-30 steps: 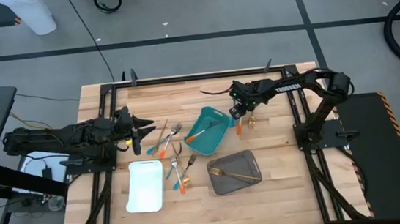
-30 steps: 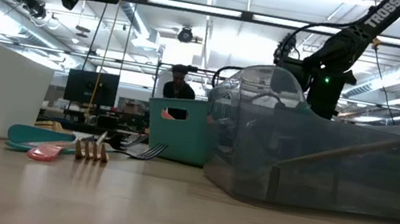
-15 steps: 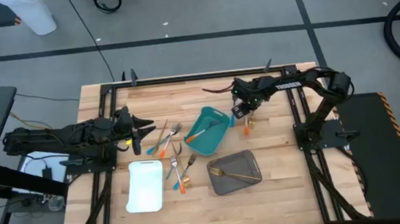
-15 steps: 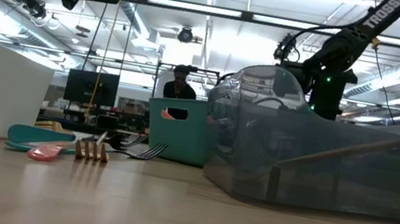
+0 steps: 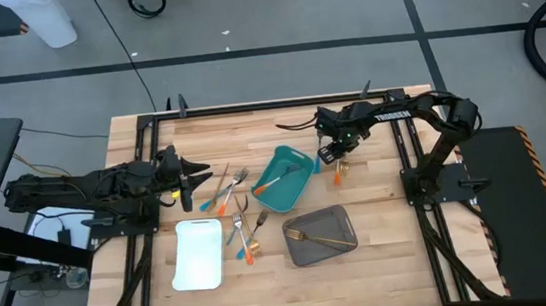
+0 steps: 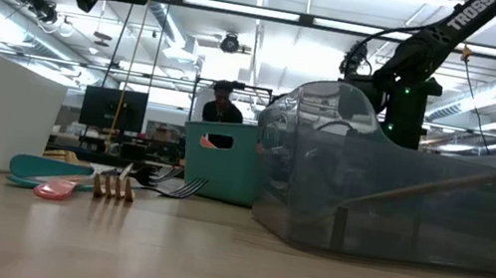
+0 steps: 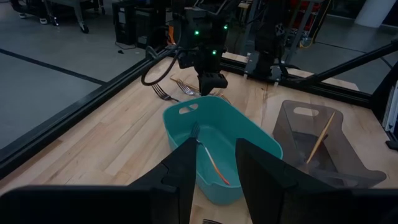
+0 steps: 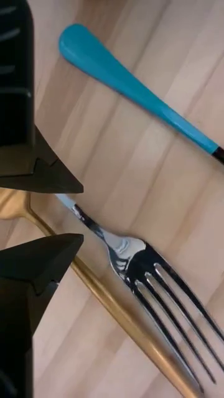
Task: Sort silverware by color (type)
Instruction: Put the orange silver fork into the blue bin
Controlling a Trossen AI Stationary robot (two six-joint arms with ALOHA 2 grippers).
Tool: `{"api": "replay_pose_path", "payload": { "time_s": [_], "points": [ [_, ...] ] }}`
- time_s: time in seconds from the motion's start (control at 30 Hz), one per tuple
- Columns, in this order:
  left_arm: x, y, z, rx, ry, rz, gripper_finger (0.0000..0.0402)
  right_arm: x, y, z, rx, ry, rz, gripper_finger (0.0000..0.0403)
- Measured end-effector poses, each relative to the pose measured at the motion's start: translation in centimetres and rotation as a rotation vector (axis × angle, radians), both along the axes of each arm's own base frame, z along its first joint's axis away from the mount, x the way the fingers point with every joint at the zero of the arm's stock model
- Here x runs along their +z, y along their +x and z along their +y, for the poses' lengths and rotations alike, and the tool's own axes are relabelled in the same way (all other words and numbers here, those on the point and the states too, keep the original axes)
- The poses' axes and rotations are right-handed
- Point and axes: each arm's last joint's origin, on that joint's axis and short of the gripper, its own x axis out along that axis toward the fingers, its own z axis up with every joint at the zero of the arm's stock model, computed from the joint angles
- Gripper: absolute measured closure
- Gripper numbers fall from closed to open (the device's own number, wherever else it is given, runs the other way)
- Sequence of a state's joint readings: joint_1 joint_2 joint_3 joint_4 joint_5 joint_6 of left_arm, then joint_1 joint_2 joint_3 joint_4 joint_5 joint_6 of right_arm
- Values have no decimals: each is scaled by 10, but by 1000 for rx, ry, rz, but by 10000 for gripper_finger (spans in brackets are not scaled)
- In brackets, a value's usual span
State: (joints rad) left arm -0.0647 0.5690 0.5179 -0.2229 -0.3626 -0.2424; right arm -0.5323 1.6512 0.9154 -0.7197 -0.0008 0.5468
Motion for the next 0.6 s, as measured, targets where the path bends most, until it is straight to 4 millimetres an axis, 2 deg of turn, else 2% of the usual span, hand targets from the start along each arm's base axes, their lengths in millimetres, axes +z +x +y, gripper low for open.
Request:
{"api": "replay_pose_path", "payload": {
  "time_s": [0.4, 0.6],
  "points": [
    [0, 0, 0, 0, -1, 0, 281, -13, -6, 3, -5, -18, -30, 282],
    [0, 0, 0, 0, -1, -1, 281, -14, -5, 2, 21, -37, -35, 330]
  ]
}}
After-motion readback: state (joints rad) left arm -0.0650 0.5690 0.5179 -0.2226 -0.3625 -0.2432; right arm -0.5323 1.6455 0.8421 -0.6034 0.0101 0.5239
